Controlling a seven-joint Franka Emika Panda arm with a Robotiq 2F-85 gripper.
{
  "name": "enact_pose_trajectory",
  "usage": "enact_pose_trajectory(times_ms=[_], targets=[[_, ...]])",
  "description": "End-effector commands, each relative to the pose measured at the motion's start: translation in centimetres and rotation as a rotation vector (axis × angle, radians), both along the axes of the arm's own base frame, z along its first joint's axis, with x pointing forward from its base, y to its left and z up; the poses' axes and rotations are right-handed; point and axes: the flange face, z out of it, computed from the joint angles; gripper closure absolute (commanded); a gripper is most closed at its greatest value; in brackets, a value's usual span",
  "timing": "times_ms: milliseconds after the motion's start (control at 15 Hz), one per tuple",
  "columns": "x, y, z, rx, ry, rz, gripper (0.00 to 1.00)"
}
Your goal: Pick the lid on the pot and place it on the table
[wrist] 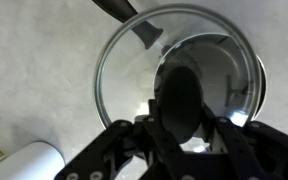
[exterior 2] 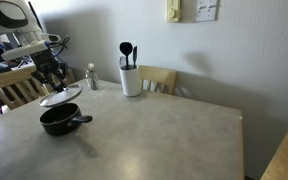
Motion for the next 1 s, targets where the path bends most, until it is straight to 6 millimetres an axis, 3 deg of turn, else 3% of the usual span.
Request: enact_pose_trajectory(times_ms=[0,200,467,733,933], targets=[[-0.9,-4.2,1.8,-0.013,-0.041,0.054,0.86],[-1.4,-9.1,2.4,-0.018,-0.043,0.089,0.86],[-2.3,-17.2,2.4,-0.013,-0.066,0.14,0.86],[-3.3,-24.6,1.0,0.019,-0.098,0.121,0.86],[-4.6,-29.0,-0.6,0.037,-0.108,0.067,0.86]])
